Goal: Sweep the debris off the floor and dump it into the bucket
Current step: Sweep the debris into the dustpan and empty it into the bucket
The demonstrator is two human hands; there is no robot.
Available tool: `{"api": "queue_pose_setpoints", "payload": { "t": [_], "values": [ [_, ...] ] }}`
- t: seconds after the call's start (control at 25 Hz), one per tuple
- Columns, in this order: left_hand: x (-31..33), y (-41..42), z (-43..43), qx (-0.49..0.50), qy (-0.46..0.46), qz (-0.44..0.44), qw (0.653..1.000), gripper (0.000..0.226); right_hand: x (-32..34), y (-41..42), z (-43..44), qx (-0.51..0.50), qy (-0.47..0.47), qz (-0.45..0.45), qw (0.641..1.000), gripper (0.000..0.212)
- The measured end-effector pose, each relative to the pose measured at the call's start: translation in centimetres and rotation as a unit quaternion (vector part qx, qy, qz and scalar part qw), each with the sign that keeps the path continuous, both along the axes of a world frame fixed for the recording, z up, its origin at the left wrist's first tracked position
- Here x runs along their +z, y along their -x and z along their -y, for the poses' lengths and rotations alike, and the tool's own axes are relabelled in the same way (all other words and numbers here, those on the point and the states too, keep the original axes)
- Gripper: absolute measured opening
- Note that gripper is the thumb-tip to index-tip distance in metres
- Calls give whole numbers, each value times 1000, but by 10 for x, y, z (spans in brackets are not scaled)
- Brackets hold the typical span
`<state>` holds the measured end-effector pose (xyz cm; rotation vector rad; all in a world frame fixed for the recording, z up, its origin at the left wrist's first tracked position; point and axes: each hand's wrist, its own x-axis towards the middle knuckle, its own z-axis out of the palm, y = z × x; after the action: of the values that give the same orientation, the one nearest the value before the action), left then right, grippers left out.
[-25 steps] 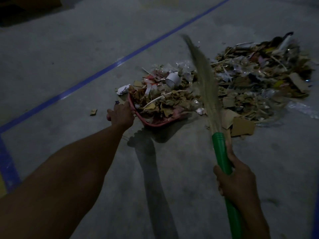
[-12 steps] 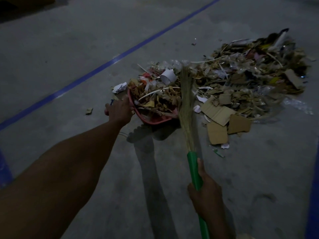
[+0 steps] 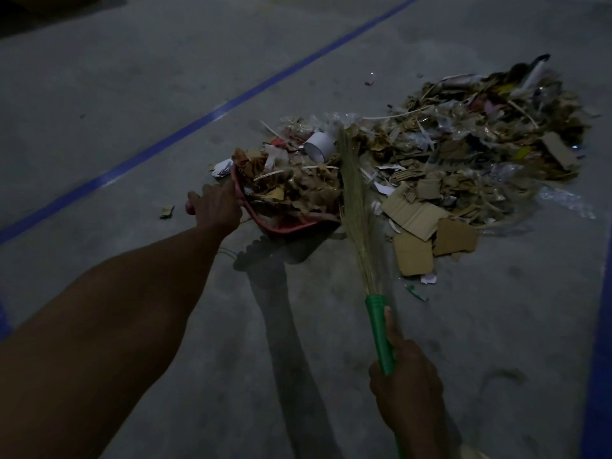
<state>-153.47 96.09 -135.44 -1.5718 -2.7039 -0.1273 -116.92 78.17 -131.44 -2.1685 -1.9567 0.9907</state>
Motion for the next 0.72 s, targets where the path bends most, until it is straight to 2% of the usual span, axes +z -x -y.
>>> {"api": "queue_pose_setpoints", "payload": {
  "t": [0.16,0.28,0.56,0.72],
  "values": [
    [0,-1,4,6,37,2,999,42,7,9,6,3,10,-7,1000,89],
    [6,-12,0,-10,47,9,999,46,16,24,15,43,28,-9,999,91],
    [19,-37,-16,-5,-37,97,995,44,50,23,16,60,-3,-59,996,98],
    [30,-53,-34,-29,-107,134,985,30,73,-2,11,-10,-80,-103,991,103]
  ]
}}
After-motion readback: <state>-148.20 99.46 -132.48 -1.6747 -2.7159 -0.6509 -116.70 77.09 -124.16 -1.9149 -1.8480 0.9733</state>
